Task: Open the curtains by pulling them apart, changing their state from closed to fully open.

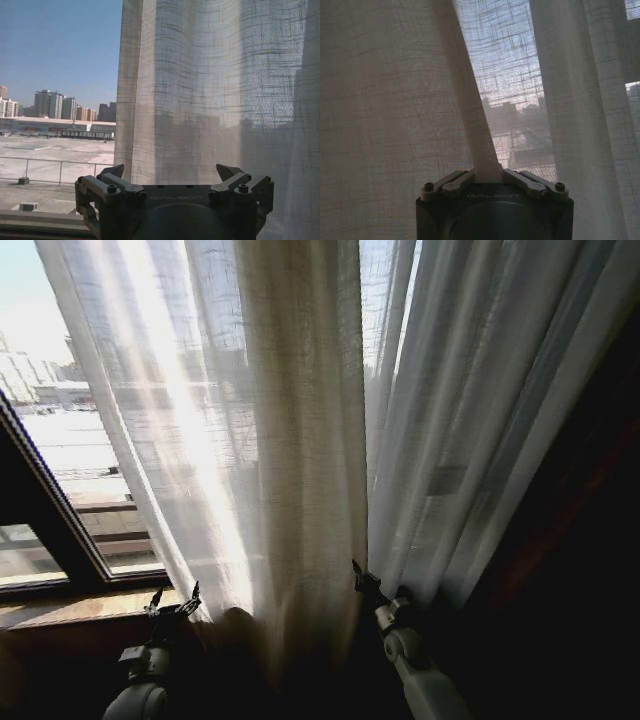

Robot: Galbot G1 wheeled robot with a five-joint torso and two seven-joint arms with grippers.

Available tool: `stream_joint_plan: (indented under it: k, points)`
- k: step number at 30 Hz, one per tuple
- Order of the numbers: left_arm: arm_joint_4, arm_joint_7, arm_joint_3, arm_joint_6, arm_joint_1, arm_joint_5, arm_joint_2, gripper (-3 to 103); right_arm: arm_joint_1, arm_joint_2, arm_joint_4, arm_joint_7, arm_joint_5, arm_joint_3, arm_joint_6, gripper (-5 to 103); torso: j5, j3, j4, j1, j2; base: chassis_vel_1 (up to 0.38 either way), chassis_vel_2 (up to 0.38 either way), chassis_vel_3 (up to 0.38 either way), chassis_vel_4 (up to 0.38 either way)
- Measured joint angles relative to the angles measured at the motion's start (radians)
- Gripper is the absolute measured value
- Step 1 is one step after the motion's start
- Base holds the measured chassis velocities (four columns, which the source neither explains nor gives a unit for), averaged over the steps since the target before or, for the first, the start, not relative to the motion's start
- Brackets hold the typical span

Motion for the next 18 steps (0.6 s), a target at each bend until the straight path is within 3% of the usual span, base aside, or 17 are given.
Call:
stream_joint_plan:
  k: [18]
  points:
    - [0.000, 0.000, 0.000, 0.000, 0.000, 0.000, 0.000, 100, -0.005, 0.003, 0.003, -0.009, -0.014, -0.010, 0.041, 0, 0.0006, 0.000, -0.0001, 0.000, 0.000, -0.341, -0.351, 0.342, 0.341]
